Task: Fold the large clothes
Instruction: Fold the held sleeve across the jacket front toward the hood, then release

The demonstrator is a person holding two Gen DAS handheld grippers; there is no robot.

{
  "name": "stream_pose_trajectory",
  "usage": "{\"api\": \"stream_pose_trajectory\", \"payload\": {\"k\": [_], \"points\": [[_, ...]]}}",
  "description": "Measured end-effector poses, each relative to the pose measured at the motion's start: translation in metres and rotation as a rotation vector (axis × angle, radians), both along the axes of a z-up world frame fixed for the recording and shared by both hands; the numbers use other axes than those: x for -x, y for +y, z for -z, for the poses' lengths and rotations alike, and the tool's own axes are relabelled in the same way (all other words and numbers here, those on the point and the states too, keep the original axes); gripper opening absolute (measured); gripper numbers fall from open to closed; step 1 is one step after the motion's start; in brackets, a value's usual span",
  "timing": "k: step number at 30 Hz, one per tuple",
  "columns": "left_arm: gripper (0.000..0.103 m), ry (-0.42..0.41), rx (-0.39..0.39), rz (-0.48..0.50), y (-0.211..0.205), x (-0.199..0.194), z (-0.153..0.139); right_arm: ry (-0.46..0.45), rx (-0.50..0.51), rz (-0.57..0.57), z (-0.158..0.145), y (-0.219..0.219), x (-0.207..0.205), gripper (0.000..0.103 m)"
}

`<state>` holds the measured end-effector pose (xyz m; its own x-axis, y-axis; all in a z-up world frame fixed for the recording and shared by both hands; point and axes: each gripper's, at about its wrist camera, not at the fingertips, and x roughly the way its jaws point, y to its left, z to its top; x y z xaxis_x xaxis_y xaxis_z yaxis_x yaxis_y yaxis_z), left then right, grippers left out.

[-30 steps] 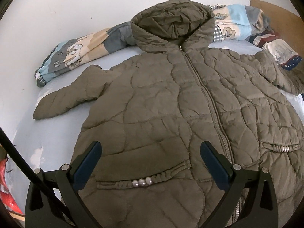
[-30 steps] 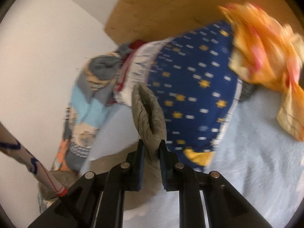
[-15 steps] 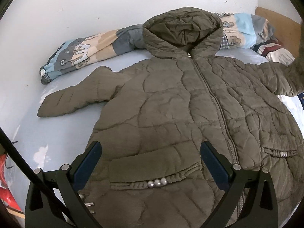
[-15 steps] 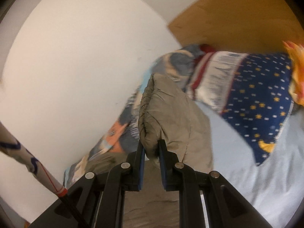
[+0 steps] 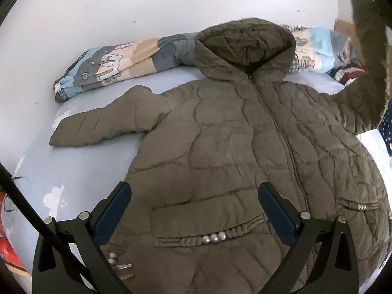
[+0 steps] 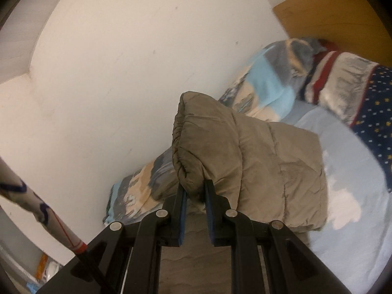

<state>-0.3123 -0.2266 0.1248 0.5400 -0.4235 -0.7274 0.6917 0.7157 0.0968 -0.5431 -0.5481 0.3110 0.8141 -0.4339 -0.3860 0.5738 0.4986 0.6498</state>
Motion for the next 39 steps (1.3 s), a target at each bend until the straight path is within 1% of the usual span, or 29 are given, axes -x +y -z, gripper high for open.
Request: {"api": "stream_pose_trajectory", "payload": {"k": [5, 9, 14, 18, 22, 28, 32, 35, 37, 38, 39], "points": [[0.103, 0.028, 0.025, -0.035, 0.01, -0.013, -0.005, 0.04, 0.022, -0.1, -0.004, 0.027, -0.059, 0.016], [0.103, 0.052, 0.043, -0.068, 0.019, -0.023, -0.006, 0.082, 0.01, -0.178, 0.012, 0.046, -0.107, 0.015], [0.103, 0.077, 0.06, -0.097, 0.029, -0.033, -0.008, 0.177, -0.003, -0.232, 0.054, 0.061, -0.162, 0.015], [0.103, 0.096, 0.063, -0.111, 0.031, -0.038, -0.007, 0.256, -0.065, -0.281, 0.101, 0.071, -0.202, 0.015], [0.103, 0.109, 0.062, -0.118, 0.032, -0.043, -0.006, 0.308, -0.104, -0.332, 0.141, 0.078, -0.232, 0.015], [0.103, 0.136, 0.046, -0.133, 0.031, -0.048, 0.001, 0.347, -0.133, -0.38, 0.171, 0.099, -0.261, 0.015], [0.103, 0.14, 0.044, -0.14, 0.03, -0.049, 0.003, 0.38, -0.154, -0.405, 0.19, 0.111, -0.271, 0.015], [0.103, 0.14, 0.044, -0.14, 0.03, -0.049, 0.004, 0.401, -0.17, -0.428, 0.205, 0.112, -0.277, 0.018], [0.103, 0.142, 0.042, -0.139, 0.03, -0.049, 0.004, 0.409, -0.174, -0.449, 0.21, 0.116, -0.278, 0.022], [0.103, 0.142, 0.043, -0.139, 0.03, -0.049, 0.003, 0.403, -0.181, -0.467, 0.211, 0.118, -0.277, 0.031], [0.103, 0.141, 0.043, -0.14, 0.03, -0.049, 0.003, 0.391, -0.191, -0.484, 0.211, 0.118, -0.276, 0.043]]}}
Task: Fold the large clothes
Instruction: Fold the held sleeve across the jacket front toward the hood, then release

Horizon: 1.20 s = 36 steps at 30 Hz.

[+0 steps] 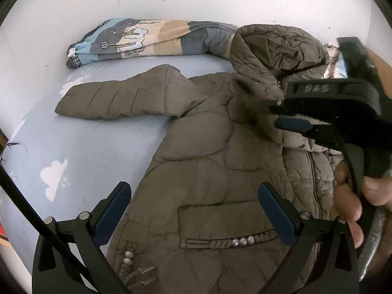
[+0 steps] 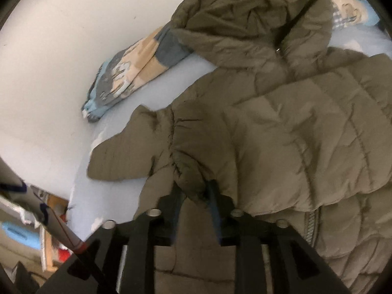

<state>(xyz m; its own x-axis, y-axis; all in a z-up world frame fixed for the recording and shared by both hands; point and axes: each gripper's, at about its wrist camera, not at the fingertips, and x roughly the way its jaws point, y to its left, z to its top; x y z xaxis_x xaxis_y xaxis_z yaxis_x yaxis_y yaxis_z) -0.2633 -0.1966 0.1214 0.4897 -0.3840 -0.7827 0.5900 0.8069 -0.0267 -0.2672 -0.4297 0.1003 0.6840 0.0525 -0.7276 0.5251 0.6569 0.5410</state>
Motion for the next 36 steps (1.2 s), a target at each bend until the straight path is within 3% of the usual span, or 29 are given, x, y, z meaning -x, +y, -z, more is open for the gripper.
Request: {"api": "stream_pose_trajectory", "payload": {"k": [2, 7, 14, 16, 19, 21, 27, 32, 36], "points": [[0.103, 0.002, 0.001, 0.0, 0.0, 0.0, 0.0, -0.026, -0.002, -0.01, -0.005, 0.001, 0.007, 0.055], [0.103, 0.003, -0.003, 0.005, -0.001, 0.001, 0.001, -0.057, 0.071, 0.08, -0.027, -0.023, 0.035, 0.056], [0.103, 0.01, -0.007, 0.002, -0.003, 0.0, 0.003, 0.149, 0.173, 0.337, -0.004, -0.09, 0.091, 0.056], [0.103, 0.009, -0.014, 0.007, -0.006, 0.002, 0.005, 0.198, 0.137, 0.367, 0.013, -0.106, 0.107, 0.056], [0.103, 0.007, -0.027, 0.016, -0.01, 0.003, 0.008, 0.194, 0.027, 0.35, 0.042, -0.122, 0.118, 0.057], [0.103, 0.007, -0.033, 0.018, -0.012, 0.003, 0.009, 0.183, 0.006, 0.341, 0.048, -0.125, 0.12, 0.057], [0.103, 0.007, -0.033, 0.016, -0.014, 0.003, 0.01, 0.167, -0.004, 0.318, 0.022, -0.111, 0.133, 0.06], [0.103, 0.014, -0.032, 0.017, -0.014, 0.004, 0.008, 0.15, 0.015, 0.249, -0.002, -0.069, 0.156, 0.065], [0.103, 0.011, -0.039, 0.02, -0.015, 0.005, 0.009, 0.183, -0.014, 0.236, -0.001, -0.028, 0.182, 0.066]]}}
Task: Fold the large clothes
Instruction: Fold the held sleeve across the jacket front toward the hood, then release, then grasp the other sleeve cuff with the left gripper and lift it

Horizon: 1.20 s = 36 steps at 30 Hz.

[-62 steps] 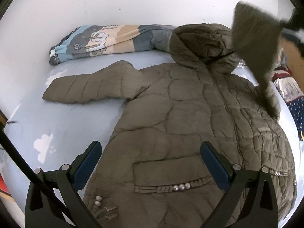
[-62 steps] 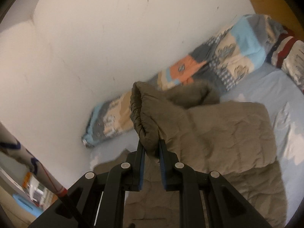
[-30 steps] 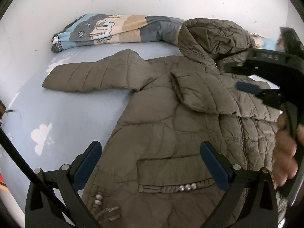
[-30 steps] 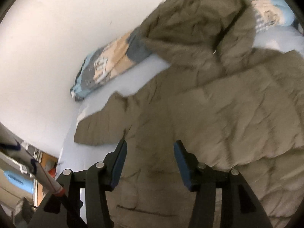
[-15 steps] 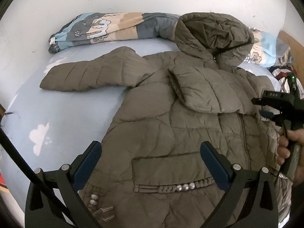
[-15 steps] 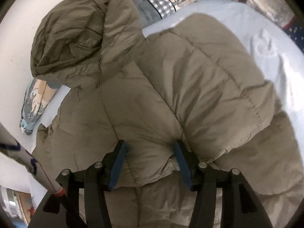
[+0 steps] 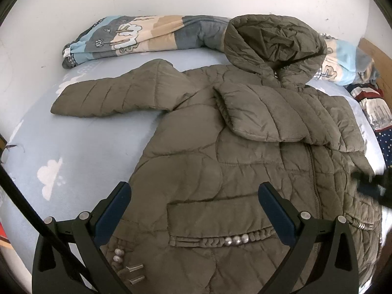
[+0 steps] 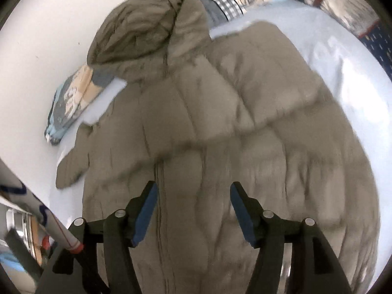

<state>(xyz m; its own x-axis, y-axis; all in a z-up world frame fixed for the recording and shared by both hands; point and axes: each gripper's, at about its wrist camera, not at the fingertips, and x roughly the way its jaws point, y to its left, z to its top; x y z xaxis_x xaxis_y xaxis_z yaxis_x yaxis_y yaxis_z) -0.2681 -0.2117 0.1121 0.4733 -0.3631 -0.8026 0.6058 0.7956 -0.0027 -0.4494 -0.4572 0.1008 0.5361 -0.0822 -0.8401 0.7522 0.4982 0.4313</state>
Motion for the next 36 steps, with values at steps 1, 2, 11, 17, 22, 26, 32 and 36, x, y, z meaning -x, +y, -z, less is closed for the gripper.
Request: {"api": "stream_pose_trajectory", "payload": {"k": [1, 2, 11, 17, 22, 26, 32, 36], "points": [[0.103, 0.0, -0.001, 0.0, 0.0, 0.001, 0.0, 0.02, -0.021, 0.014, 0.004, 0.01, 0.007, 0.066], [0.103, -0.001, -0.003, -0.002, 0.0, 0.001, 0.001, 0.031, -0.044, 0.025, 0.009, 0.021, 0.013, 0.066], [0.103, -0.033, -0.039, 0.044, -0.01, -0.004, 0.004, 0.119, 0.013, 0.017, 0.027, 0.065, 0.007, 0.07], [0.103, -0.02, 0.01, -0.047, 0.005, -0.063, -0.008, 0.04, 0.253, -0.116, -0.015, 0.076, -0.031, 0.07], [0.103, 0.027, 0.045, -0.21, 0.038, -0.143, -0.003, 0.04, 0.417, -0.152, -0.019, 0.064, -0.065, 0.068], [0.103, 0.119, 0.112, -0.349, 0.087, -0.213, 0.004, 0.017, 0.403, -0.141, -0.024, 0.058, -0.059, 0.068], [0.094, 0.181, 0.27, -0.504, 0.15, -0.281, 0.008, 0.025, 0.4, -0.133, -0.024, 0.058, -0.057, 0.068], [0.056, 0.233, 0.366, -0.579, 0.185, -0.321, 0.018, 0.027, 0.403, -0.138, -0.023, 0.057, -0.055, 0.068]]}}
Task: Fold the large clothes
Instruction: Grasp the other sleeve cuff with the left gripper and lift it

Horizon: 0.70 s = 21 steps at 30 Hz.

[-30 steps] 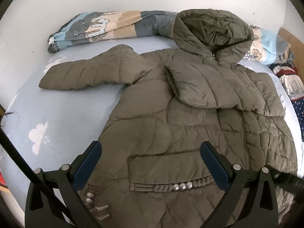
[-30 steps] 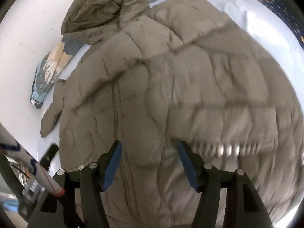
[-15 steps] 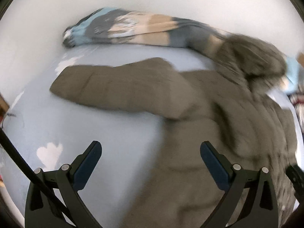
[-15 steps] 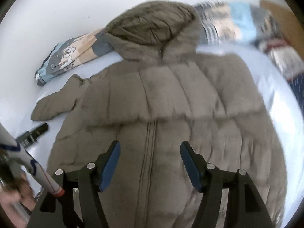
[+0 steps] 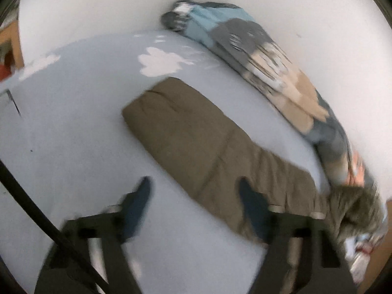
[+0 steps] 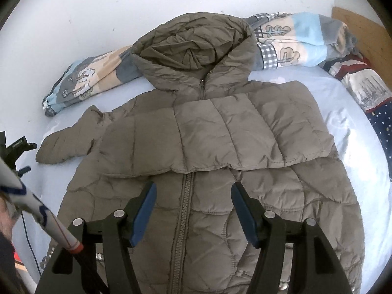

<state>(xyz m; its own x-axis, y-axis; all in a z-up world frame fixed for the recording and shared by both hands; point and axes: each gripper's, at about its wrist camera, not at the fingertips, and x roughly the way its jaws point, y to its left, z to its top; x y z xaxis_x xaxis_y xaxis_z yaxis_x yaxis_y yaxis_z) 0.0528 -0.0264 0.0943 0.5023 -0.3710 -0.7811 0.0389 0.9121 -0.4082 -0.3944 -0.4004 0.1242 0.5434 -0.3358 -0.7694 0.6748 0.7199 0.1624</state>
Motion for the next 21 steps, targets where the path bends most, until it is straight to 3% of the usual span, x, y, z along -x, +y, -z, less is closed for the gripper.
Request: {"api": "stream_pose_trajectory", "payload": {"k": [4, 15, 21], "points": [[0.054, 0.071, 0.127, -0.065, 0.023, -0.028, 0.022, -0.009, -0.017, 0.003, 0.002, -0.002, 0.002, 0.068], [0.053, 0.086, 0.205, -0.084, 0.029, -0.065, 0.062, -0.01, -0.058, -0.042, 0.018, -0.009, 0.034, 0.068], [0.053, 0.077, 0.408, -0.173, 0.047, -0.085, 0.084, -0.049, -0.099, -0.036, 0.016, -0.016, 0.054, 0.068]]}}
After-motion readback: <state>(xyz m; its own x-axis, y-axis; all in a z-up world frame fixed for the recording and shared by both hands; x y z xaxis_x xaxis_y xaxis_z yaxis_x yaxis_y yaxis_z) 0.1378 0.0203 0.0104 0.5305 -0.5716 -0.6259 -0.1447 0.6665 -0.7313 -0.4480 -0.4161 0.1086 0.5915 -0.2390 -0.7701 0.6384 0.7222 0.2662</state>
